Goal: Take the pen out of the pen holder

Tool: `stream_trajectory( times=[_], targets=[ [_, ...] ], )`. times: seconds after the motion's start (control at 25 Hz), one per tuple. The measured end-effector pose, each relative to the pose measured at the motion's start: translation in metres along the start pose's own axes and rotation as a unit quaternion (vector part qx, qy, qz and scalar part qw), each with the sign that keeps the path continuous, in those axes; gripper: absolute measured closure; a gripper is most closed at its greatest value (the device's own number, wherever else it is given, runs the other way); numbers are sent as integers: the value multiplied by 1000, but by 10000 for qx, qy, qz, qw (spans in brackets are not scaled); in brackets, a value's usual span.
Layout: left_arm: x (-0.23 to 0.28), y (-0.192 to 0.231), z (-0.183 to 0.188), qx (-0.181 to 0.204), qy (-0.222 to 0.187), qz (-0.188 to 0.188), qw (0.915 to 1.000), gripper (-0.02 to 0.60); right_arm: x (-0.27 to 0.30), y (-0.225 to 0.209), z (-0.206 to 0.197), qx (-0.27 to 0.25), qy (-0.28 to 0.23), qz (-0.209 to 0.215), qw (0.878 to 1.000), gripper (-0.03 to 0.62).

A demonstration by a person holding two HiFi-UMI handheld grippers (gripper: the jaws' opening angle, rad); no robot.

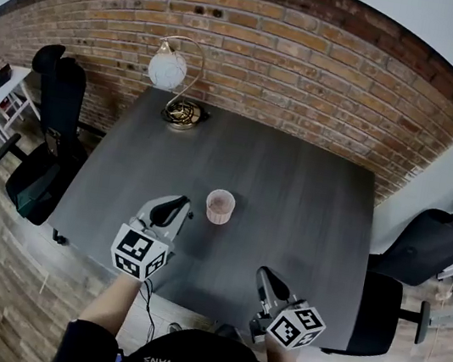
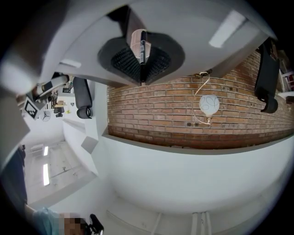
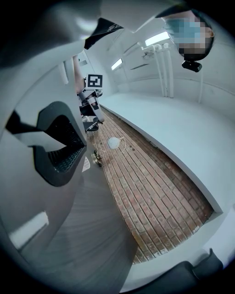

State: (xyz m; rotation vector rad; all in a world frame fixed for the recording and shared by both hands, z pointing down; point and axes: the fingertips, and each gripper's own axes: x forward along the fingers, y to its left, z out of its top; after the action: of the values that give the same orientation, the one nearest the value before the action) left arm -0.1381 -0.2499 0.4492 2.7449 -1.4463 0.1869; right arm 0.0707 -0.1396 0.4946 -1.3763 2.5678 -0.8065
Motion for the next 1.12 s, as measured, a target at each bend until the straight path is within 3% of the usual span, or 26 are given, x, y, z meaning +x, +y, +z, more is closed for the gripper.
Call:
stream_trajectory(
  times=[1.12],
  targets=[
    [-162,6,-58,-716,60,480,9963,503,-1,98,-48,-158,-10,206,9997,592]
  ],
)
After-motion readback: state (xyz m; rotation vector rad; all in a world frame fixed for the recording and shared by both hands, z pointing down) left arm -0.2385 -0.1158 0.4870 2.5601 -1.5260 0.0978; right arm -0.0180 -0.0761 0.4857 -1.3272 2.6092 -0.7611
